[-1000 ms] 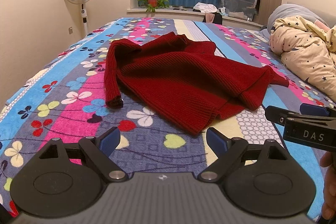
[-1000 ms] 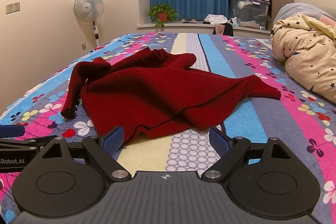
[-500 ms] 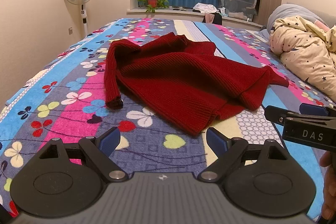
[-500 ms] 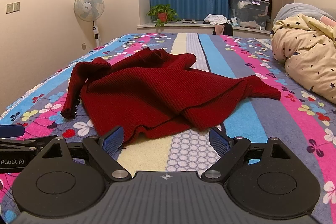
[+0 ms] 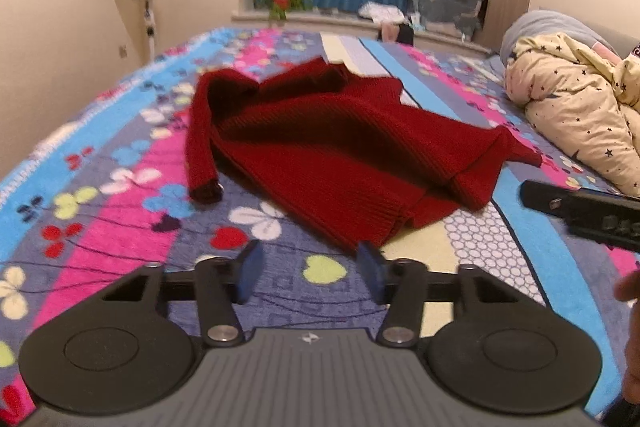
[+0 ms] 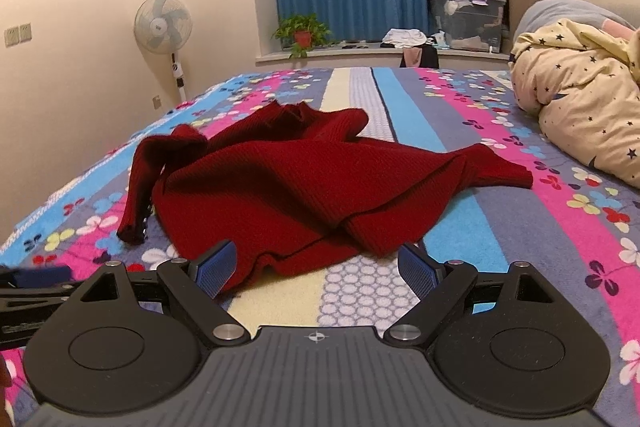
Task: Fold small clothes
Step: 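Grasp the sweater body with the left gripper while the right gripper grasps a sleeve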
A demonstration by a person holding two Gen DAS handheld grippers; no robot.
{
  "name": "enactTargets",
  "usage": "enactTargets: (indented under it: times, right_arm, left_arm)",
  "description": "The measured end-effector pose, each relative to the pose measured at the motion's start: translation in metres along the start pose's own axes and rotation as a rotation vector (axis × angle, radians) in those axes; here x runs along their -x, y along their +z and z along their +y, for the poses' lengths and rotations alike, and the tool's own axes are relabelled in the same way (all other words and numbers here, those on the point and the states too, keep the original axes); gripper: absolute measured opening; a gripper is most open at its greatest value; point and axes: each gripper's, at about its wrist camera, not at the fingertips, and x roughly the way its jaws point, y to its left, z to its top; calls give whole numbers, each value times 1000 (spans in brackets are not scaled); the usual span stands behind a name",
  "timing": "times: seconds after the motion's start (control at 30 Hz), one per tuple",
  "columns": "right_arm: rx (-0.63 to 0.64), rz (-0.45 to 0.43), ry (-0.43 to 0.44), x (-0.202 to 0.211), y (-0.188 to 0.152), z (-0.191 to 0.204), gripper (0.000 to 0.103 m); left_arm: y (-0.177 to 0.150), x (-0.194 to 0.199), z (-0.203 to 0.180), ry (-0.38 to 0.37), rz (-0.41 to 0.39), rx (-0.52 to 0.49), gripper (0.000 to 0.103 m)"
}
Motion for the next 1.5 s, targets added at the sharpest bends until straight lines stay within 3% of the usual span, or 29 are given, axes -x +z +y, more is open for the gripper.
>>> enactTargets:
  times: [0.03, 0.1, 0.13, 0.33, 0.43, 0.47, 0.5, 0.53, 0.57, 0.63, 0.73, 0.8, 0.93, 1.07, 1.1, 1.17, 1.2, 1.23, 1.3, 1.33, 1.4, 1.5]
  right_arm:
    - [-2, 12, 4, 0, 2, -1, 61]
    - [-24, 3, 21, -2, 5, -7, 36]
    - [-26, -1, 18, -2, 6, -10, 32]
    - [-82, -61, -11, -4, 7, -30, 33]
    - [-125, -33, -29, -6, 9, -39, 34]
    - [-135, -34, -29, -6, 9, -43, 34]
    - [-147, -37, -25, -7, 10, -46, 34]
    - [-154, -30, -25, -7, 11, -48, 35]
    - [-163, -26, -26, -8, 12, -50, 35]
    - [-180, -48, -28, -6, 14, -55, 35]
    - [-198, -67, -47, 0, 20, -61, 37]
    - [-208, -95, -50, 8, 23, -68, 37]
    - [-227, -163, -57, 31, 28, -87, 37]
    - [-178, -191, -87, 38, 40, -111, 37]
    - [-179, -178, -85, 32, 43, -119, 37]
    - [-190, -99, -62, 9, 45, -130, 45]
    - [-192, -38, -44, -9, 43, -136, 53]
    - [-207, 24, -33, -27, 39, -140, 55]
    - [-254, 176, -8, -64, 27, -143, 55]
    - [-268, 253, 18, -83, 20, -142, 55]
    - [-223, 343, 8, -110, 8, -131, 55]
    - [-136, 395, -40, -130, -10, -111, 55]
  left_arm:
    - [4, -8, 1, -14, 20, 7, 49]
    - [13, -31, 4, -25, 70, 23, 49]
    - [16, -46, 6, -14, 95, 34, 49]
    - [20, -141, 20, 37, 251, 239, 61]
    - [20, -158, 13, 61, 195, 256, 66]
    - [21, -163, 6, 73, 182, 211, 60]
    - [22, -167, -1, 88, 190, 162, 40]
    - [24, -167, -5, 93, 198, 119, 28]
    - [27, -165, -4, 70, 199, 101, 13]
    - [34, -145, -1, 56, 182, 45, 11]
    - [47, -93, 19, -30, 98, -42, 10]
    - [47, -52, 33, -40, 97, -126, 10]
    - [46, 25, 97, -101, 97, -185, 9]
    - [38, 68, 181, -95, 126, -128, 9]
    - [29, 71, 199, -97, 144, -104, 11]
    - [20, 59, 229, -92, 263, 29, 11]
    - [21, 57, 236, -81, 255, 43, 14]
    - [25, 59, 239, -50, 222, 20, 18]
    - [31, 52, 243, -11, 200, 8, 51]
    - [33, 45, 247, -4, 215, 30, 55]
    - [34, 27, 248, 0, 269, 53, 57]
    - [27, -7, 225, 56, 356, -14, 56]
